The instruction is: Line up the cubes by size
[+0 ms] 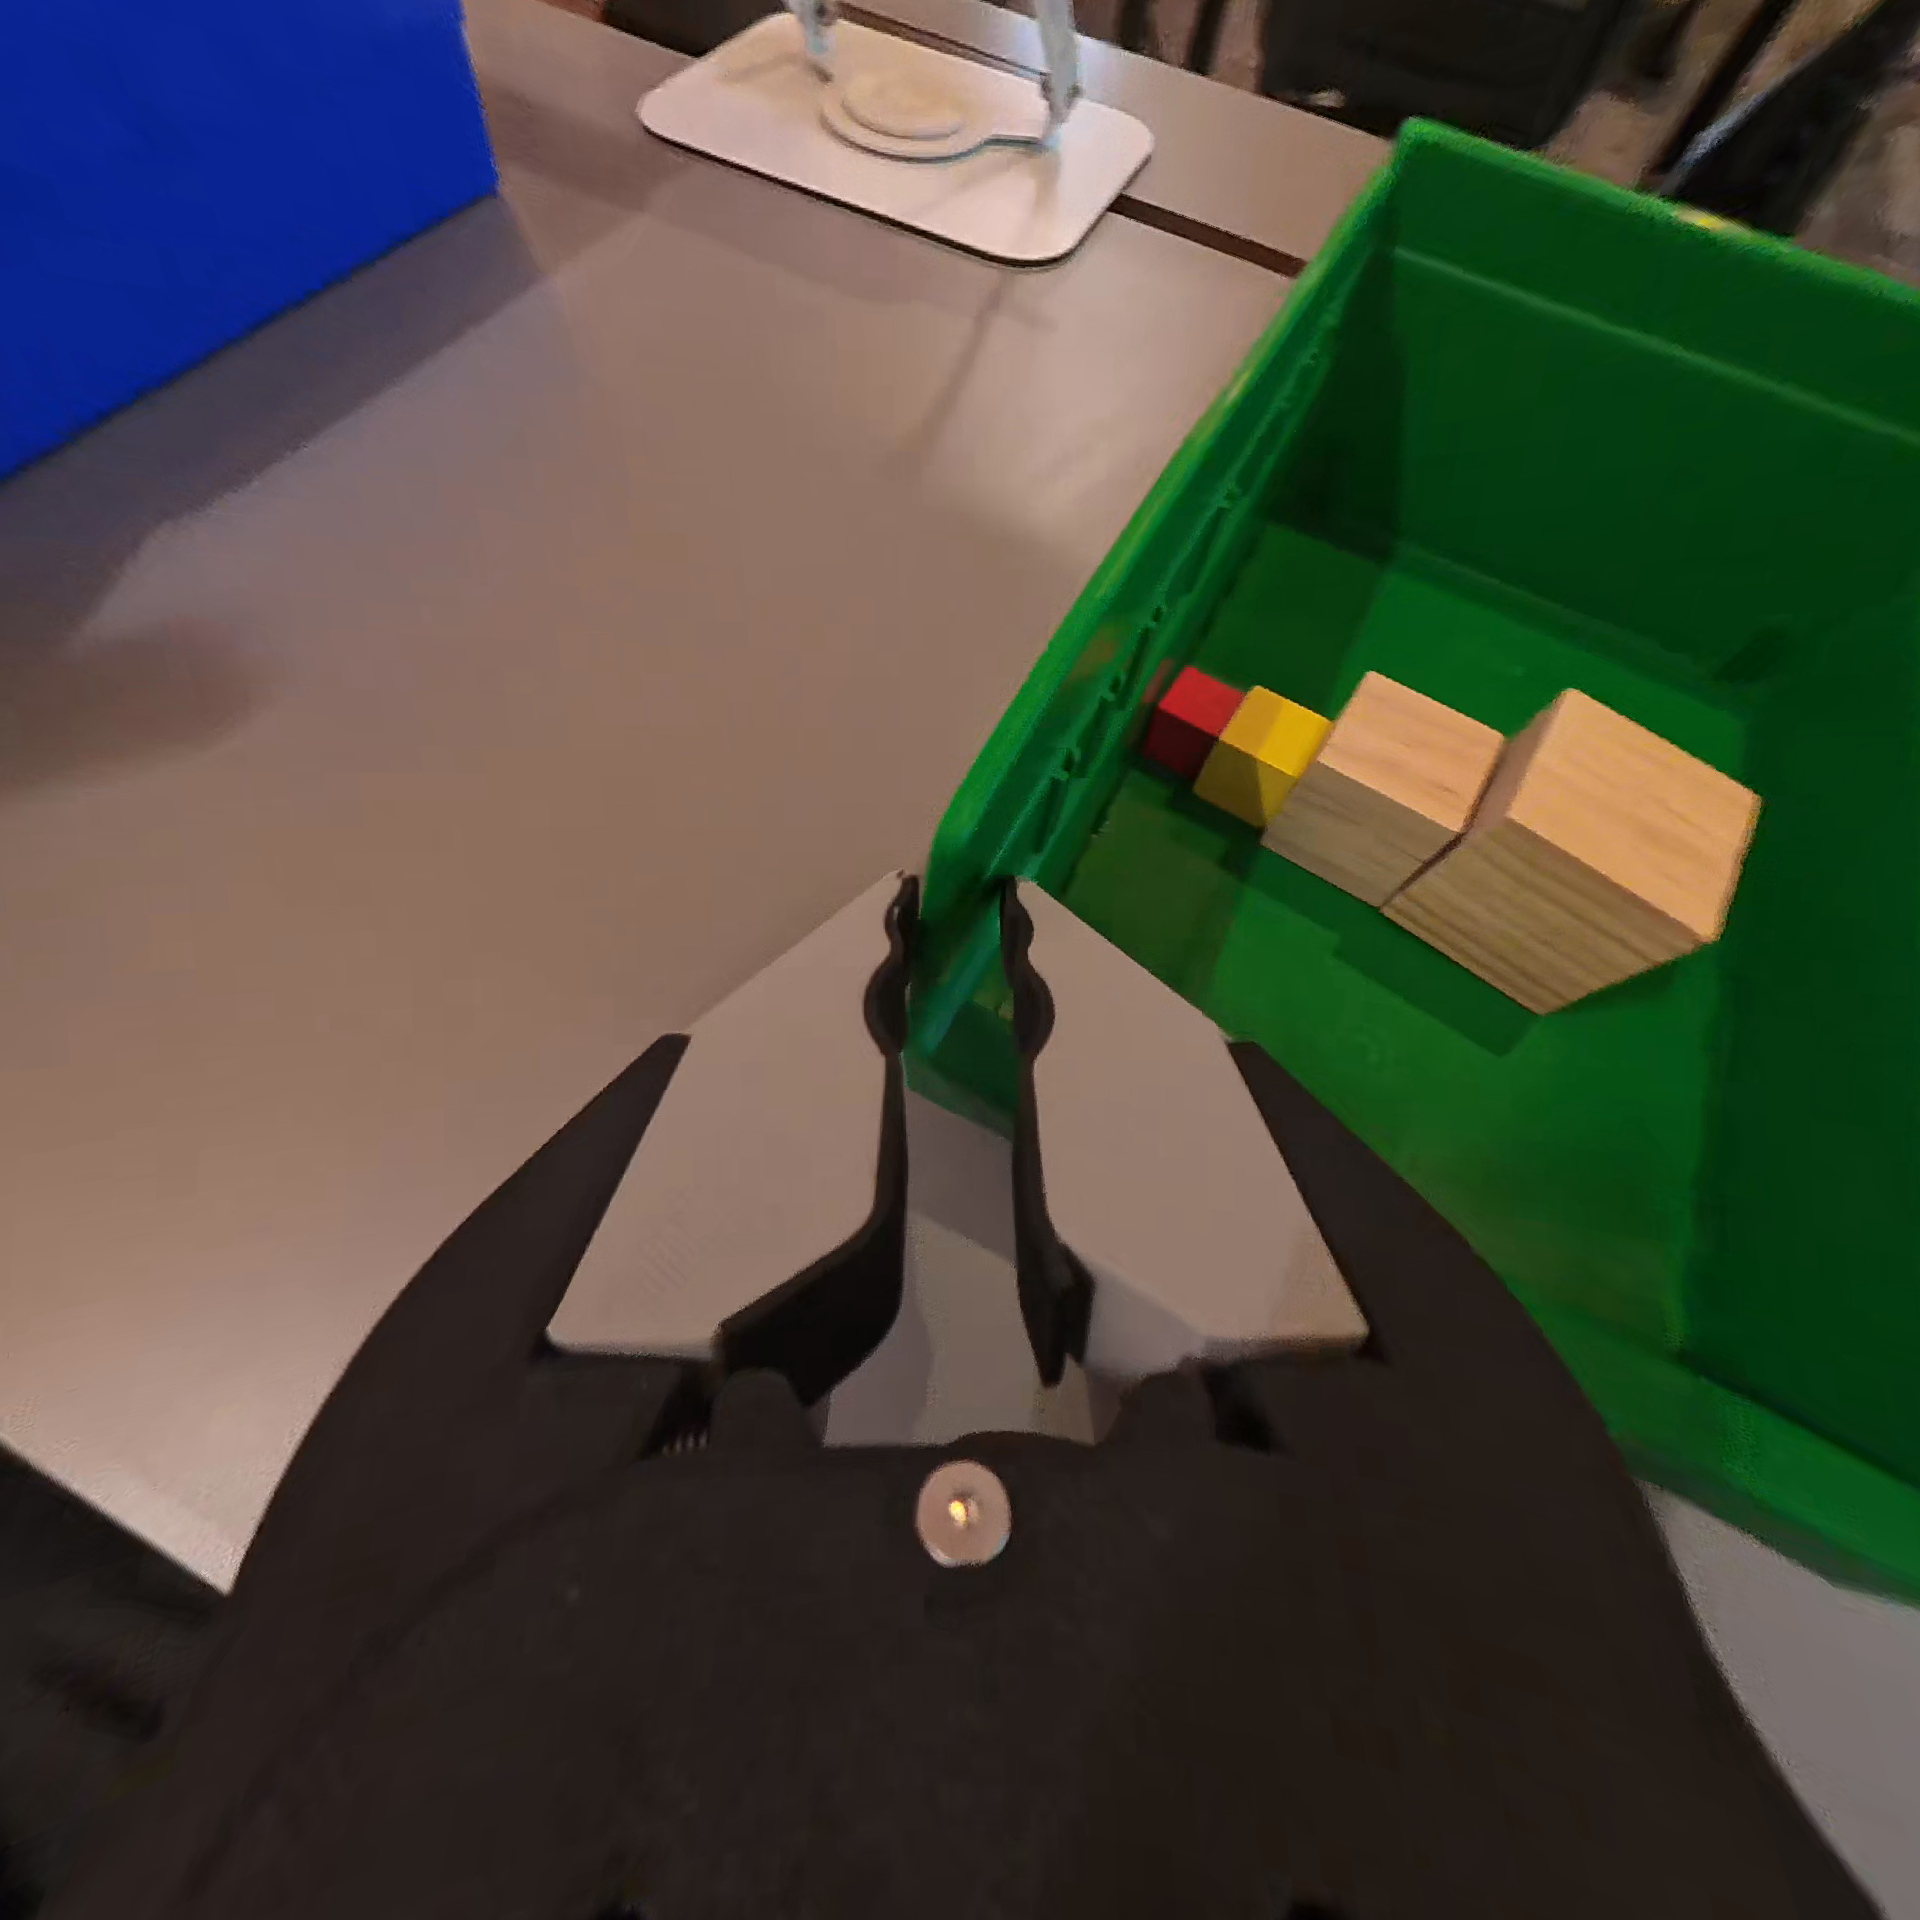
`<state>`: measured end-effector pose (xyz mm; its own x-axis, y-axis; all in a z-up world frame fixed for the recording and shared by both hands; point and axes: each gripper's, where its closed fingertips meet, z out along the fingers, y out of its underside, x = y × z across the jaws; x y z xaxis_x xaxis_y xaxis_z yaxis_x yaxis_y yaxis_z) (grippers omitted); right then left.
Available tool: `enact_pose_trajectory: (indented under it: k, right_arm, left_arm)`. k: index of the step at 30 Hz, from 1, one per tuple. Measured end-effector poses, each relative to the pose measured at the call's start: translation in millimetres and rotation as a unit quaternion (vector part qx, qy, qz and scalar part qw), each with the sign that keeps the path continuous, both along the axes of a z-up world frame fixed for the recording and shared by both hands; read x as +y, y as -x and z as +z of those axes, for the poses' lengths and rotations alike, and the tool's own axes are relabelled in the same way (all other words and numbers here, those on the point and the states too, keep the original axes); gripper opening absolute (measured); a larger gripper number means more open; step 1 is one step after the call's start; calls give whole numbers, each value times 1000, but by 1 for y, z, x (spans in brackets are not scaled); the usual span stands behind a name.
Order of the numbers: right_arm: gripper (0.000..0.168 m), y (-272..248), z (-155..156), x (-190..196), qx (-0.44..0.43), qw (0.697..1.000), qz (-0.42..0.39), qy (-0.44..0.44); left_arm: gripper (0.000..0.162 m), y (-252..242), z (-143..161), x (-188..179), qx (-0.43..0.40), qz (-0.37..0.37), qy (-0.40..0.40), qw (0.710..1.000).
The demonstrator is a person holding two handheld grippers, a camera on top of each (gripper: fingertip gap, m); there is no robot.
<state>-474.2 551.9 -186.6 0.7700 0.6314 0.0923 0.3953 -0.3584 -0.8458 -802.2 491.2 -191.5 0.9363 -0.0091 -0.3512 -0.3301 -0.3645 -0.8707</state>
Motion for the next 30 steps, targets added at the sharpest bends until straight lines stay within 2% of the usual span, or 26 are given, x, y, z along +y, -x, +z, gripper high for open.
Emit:
enact_pose_trajectory:
  k: [2, 5, 10, 16, 24, 27, 30]
  right_arm:
    - [10, 3, 0, -14, -18, 1000, -16, -17]
    - [11, 29, 1, -52, 3, 1000, 10, -13]
    - [13, 104, 1, -97, 13, 999, 30, -27]
    - [17, 203, 2, -129, 67, 996, 48, -35]
    - [19, 314, 2, -133, 98, 991, 87, -1]
    - [20, 350, 2, -129, 80, 992, 95, 2]
    - [21, 380, 3, -126, 56, 992, 110, 5]
  left_arm:
    - [2, 7, 6, -9, -36, 14, -18, 999]
    - [0, 8, 39, -35, -171, 2, -78, 982]
    - [2, -19, 124, -74, -179, 3, -150, 972]
    - [2, -49, 189, -82, -269, -42, -180, 945]
    - [2, -129, 257, -67, -199, -94, -210, 953]
    - [2, -169, 260, -54, -180, -112, -205, 956]
    - [2, -212, 245, -39, -166, -126, -188, 960]
